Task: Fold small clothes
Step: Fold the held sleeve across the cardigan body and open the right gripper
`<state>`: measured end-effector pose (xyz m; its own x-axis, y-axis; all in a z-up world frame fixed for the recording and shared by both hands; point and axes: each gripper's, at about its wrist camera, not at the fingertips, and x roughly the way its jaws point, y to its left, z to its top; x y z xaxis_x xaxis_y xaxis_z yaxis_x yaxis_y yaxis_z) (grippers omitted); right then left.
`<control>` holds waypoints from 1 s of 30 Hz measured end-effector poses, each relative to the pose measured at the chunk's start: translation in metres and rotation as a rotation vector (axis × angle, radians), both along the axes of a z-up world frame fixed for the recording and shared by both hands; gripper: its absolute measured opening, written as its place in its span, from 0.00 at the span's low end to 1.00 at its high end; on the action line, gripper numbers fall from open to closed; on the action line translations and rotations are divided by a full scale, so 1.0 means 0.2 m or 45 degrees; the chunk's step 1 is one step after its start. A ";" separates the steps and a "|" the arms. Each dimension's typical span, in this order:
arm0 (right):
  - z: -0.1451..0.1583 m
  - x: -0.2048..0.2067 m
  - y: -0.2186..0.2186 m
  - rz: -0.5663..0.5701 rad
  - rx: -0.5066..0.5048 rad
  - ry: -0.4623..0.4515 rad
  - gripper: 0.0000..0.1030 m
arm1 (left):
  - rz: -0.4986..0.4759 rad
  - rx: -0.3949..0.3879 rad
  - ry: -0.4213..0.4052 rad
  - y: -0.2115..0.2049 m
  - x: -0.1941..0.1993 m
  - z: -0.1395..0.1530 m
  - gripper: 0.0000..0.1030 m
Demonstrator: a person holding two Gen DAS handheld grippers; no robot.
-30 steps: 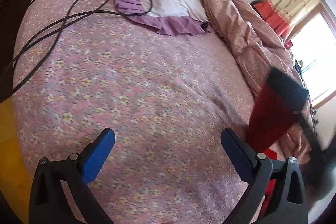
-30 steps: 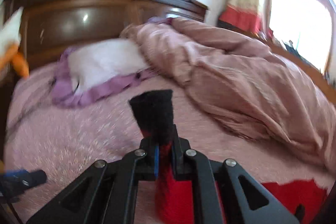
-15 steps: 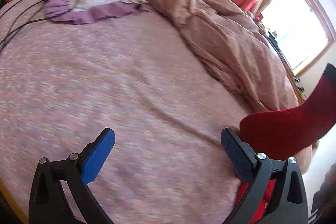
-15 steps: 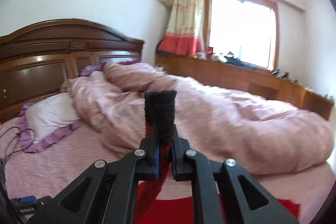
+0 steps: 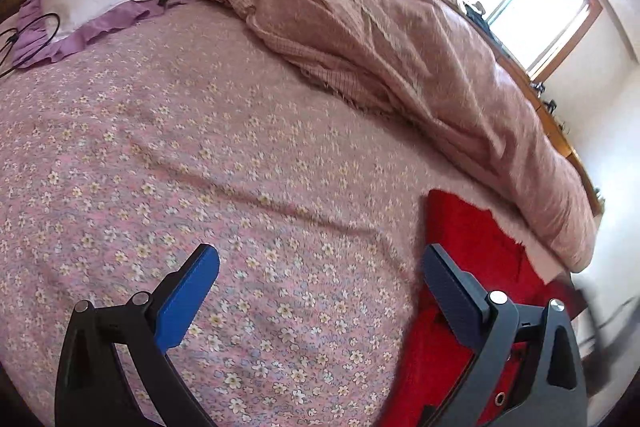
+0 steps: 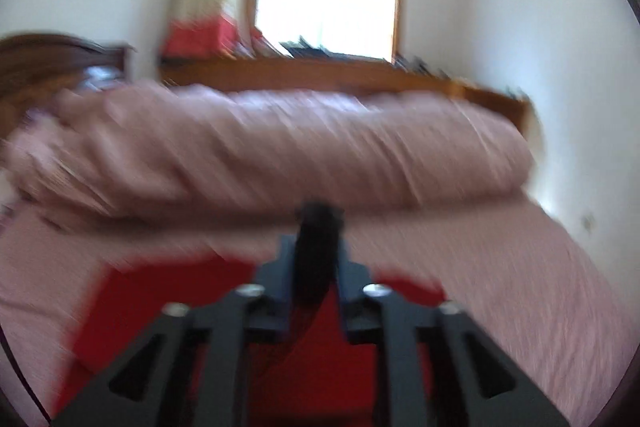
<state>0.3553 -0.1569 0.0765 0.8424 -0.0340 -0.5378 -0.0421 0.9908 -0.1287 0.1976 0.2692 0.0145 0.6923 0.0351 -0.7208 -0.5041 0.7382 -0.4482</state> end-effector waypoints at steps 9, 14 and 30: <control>-0.40 -0.04 -0.56 -0.074 0.579 0.274 0.69 | -0.021 0.079 0.038 -0.15 0.08 -0.03 0.95; -0.41 0.05 -0.62 0.025 0.611 0.340 0.69 | -0.095 0.158 0.093 -0.31 0.14 -0.08 0.95; -0.32 0.25 -0.36 0.223 0.283 0.377 0.13 | -0.141 0.198 0.089 -0.40 0.20 -0.09 0.95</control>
<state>0.4044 -0.2295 0.0127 0.6330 0.2409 -0.7357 -0.2161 0.9676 0.1310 0.2368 0.1896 -0.0038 0.6464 0.0757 -0.7593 -0.4417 0.8485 -0.2914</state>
